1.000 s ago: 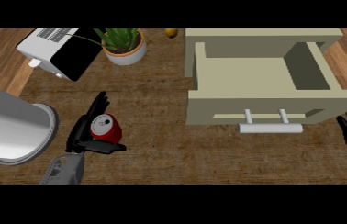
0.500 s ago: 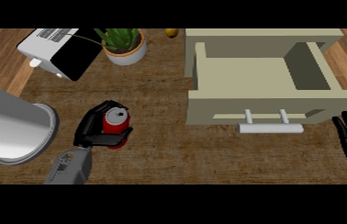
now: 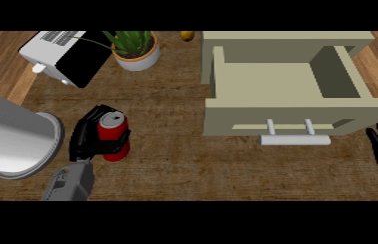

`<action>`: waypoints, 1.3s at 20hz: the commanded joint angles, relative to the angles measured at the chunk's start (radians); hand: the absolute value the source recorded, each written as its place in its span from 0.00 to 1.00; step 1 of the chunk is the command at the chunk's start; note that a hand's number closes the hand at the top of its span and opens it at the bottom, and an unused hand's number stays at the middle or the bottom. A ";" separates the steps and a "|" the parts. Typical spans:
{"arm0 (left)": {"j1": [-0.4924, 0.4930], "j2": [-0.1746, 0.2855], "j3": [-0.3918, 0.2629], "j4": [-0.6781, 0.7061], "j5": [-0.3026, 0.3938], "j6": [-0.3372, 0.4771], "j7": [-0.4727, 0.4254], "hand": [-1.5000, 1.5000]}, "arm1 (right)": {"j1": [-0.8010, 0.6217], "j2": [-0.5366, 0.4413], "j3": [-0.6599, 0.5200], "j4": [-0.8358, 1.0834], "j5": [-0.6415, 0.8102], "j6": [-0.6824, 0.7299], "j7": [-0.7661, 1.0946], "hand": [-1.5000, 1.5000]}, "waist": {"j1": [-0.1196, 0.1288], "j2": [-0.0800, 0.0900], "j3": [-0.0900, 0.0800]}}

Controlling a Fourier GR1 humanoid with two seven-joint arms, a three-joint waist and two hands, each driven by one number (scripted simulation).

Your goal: Pick up the can, place it into the drawer and close the drawer

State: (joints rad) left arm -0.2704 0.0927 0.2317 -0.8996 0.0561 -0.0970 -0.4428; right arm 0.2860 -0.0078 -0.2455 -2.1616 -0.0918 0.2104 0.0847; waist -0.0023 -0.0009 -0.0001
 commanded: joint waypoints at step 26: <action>-0.390 -0.093 -0.370 -0.423 -0.060 0.396 0.585 1.00 | 0.034 0.006 0.025 -0.079 0.007 -0.018 0.023 0.00 | -0.017 0.002 0.000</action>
State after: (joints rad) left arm -0.5352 0.0027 -0.0709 -1.3949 -0.0026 0.2049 0.1141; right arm 0.2947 -0.0219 -0.2641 -2.2096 -0.1170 0.2000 0.1082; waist -0.0091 -0.0011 0.0004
